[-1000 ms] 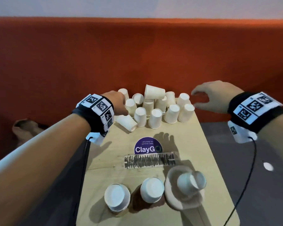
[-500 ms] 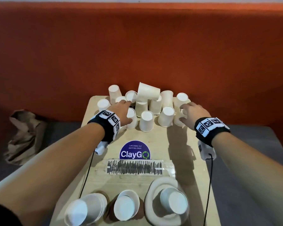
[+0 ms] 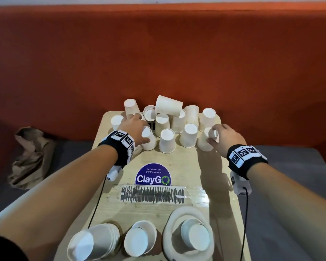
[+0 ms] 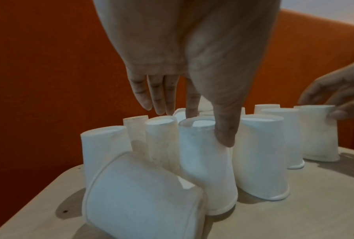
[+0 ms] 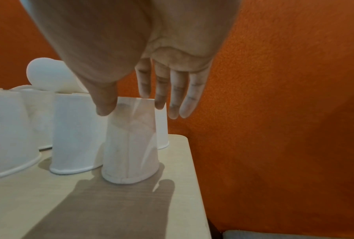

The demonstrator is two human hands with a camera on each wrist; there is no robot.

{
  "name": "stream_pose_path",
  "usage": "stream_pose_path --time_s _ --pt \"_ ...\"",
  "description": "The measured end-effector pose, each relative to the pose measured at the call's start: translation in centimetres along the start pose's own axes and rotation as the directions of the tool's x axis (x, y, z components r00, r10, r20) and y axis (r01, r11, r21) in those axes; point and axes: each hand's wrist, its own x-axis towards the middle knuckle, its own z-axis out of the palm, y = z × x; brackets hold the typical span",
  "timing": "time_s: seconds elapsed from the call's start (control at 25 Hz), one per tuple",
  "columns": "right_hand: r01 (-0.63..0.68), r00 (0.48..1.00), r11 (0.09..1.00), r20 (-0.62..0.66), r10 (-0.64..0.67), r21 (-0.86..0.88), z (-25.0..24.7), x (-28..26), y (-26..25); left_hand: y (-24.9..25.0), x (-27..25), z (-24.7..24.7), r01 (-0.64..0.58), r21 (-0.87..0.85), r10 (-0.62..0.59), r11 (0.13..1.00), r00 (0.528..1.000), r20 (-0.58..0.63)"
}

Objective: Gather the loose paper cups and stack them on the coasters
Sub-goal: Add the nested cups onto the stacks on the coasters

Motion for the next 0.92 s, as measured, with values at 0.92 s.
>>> stream_pose_path --time_s 0.92 --pt "0.333 0.900 0.804 -0.421 -0.115 0.492 -7.3 -11.9 -11.1 -9.3 -10.8 -4.2 -0.224 -0.689 -0.002 0.690 0.951 -0.310"
